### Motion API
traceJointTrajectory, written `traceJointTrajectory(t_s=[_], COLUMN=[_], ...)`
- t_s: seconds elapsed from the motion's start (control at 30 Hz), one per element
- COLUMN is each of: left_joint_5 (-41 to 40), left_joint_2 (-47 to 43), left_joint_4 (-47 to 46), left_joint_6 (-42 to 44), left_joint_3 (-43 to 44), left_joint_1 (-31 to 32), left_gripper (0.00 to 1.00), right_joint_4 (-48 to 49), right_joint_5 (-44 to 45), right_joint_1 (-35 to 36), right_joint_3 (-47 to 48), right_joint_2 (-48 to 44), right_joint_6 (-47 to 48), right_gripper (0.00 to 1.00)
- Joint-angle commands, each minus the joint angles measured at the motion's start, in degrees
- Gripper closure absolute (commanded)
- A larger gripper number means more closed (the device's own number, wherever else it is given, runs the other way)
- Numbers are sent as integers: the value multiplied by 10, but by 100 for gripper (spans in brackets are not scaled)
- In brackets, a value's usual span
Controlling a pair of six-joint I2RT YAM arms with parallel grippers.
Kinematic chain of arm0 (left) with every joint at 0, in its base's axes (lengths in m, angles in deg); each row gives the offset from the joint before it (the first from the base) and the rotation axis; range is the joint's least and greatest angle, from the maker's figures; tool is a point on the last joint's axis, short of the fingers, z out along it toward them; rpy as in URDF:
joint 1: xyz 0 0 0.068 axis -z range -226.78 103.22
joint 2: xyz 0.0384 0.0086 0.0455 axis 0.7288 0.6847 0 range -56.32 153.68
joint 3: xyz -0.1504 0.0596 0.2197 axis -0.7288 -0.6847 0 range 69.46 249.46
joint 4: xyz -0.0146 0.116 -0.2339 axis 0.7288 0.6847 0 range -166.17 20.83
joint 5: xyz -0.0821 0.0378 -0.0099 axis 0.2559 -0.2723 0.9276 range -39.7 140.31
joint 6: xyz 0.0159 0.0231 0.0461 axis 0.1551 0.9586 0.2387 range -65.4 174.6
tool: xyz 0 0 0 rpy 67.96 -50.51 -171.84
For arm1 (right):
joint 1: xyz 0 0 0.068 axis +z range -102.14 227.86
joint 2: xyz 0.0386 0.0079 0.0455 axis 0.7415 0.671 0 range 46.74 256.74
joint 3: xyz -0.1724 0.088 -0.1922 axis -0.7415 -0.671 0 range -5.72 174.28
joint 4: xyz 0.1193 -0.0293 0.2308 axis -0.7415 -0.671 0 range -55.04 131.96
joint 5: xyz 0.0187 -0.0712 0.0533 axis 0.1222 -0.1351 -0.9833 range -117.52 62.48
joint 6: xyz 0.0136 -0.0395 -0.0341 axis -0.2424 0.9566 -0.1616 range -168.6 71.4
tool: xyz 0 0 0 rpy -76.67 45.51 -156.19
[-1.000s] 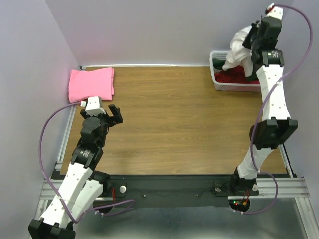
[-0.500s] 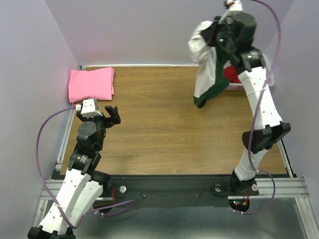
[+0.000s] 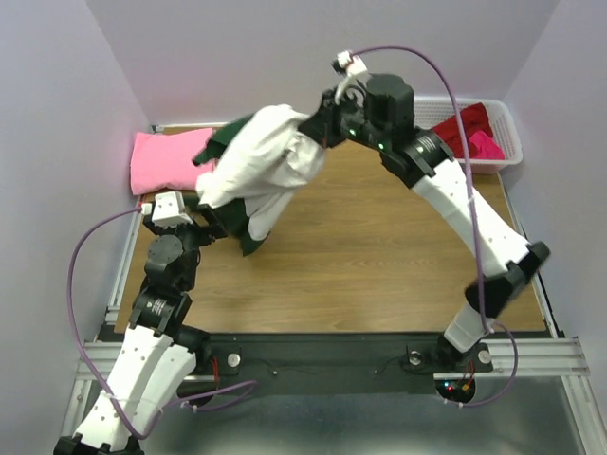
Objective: Fold and stack the t-shirts
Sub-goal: Move the tshirt to the center of the board
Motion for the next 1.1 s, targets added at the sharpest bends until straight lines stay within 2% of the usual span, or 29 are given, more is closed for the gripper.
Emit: traceJointTrajectory(t_s=[0.0,0.03,0.13,0.17,0.2,0.3,0.43,0.53,0.6,0.7,0.73,0.77,0.8,0.87,1.07], left_joint_5=[-10,-7,4,16,21,33,27,37,72,132,147,159,197,255,296], left_joint_2=[-13,-14,-13,-13,-11,0,55,112,136,171,191,201,212,247,356], left_joint_4=[-29,-25,-13,-10,-4,29,126,205,218,187,168,160,150,117,26], left_joint_6=[1,0,-20,-34,-45,-98,-179,-248,-261,-271,-283,-290,-297,-324,-386], left_joint_3=[-3,-3,0,2,4,14,49,71,69,38,31,29,29,23,1], left_joint_1=[2,2,2,2,3,2,2,2,2,2,2,2,2,6,90], left_gripper=[2,2,2,2,2,2,2,2,2,4,9,9,17,25,21], right_joint_4=[59,62,63,63,62,53,40,16,11,7,7,7,8,8,8], right_joint_5=[137,174,328,386,408,454,381,307,262,237,227,223,220,234,261], right_joint_1=[-16,-17,-18,-19,-20,-21,-20,-20,-20,-20,-20,-21,-21,-21,-37], right_joint_3=[-164,-275,-453,-495,-528,-623,-649,-628,-622,-611,-604,-602,-598,-594,-609], right_joint_2=[-126,-169,-240,-255,-273,-345,-369,-326,-282,-226,-196,-184,-174,-150,-130], right_joint_6=[18,15,10,2,-6,-60,-70,-77,-85,-94,-106,-109,-112,-112,-112], right_gripper=[95,86,62,52,38,22,21,21,21,21,27,30,34,34,34])
